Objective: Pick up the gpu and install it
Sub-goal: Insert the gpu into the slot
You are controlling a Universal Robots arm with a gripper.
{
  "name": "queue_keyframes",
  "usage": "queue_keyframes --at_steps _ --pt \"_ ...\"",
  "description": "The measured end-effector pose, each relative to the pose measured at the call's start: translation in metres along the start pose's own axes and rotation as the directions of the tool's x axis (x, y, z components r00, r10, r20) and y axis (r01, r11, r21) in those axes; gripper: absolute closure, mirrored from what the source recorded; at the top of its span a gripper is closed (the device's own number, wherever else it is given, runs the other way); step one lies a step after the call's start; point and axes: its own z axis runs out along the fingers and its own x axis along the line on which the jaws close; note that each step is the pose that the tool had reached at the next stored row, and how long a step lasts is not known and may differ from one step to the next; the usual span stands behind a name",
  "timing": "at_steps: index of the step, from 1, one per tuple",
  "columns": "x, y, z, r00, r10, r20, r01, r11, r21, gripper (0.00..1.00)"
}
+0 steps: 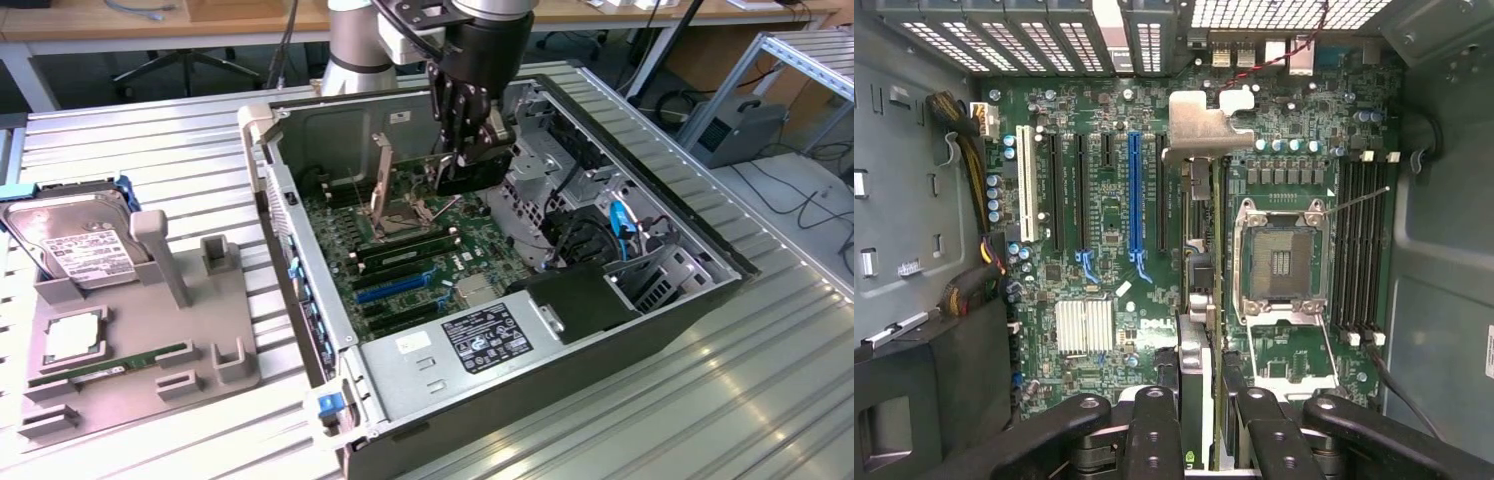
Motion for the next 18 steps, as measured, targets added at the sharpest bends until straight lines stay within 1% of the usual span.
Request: queue_keyframes --at_steps 18 --pt "0.0047 0.0017 0.0020 1.0000 0.000 -0.0001 0.000 1.0000 -0.0001 0.73"
